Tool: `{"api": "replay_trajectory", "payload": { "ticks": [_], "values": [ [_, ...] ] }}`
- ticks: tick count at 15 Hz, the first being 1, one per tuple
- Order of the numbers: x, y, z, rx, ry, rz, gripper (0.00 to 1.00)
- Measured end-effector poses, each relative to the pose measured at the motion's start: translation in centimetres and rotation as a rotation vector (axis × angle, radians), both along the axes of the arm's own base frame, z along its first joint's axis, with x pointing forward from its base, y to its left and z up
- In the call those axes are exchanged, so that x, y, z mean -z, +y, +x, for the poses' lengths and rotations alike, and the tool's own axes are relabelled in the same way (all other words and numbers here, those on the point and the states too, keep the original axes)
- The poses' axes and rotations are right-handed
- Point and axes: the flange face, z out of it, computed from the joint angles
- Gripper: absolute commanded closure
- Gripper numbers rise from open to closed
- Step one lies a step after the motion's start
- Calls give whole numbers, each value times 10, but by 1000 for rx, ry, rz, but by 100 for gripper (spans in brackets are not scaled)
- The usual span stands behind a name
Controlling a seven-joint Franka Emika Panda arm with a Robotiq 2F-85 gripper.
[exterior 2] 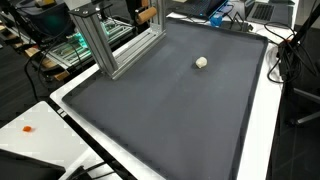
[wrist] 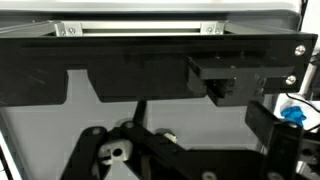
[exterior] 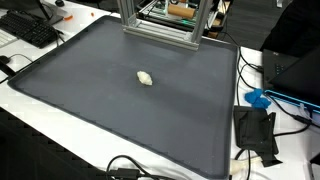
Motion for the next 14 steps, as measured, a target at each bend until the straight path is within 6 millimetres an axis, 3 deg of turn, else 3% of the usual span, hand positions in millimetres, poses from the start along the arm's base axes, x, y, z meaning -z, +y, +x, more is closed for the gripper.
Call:
{"api": "replay_trajectory", "payload": {
  "ticks": [7,14],
  "values": [
    [6,45,-15,-19,-48,-31,0],
    [24,66,-19,-29,-99,-54,0]
  ]
}}
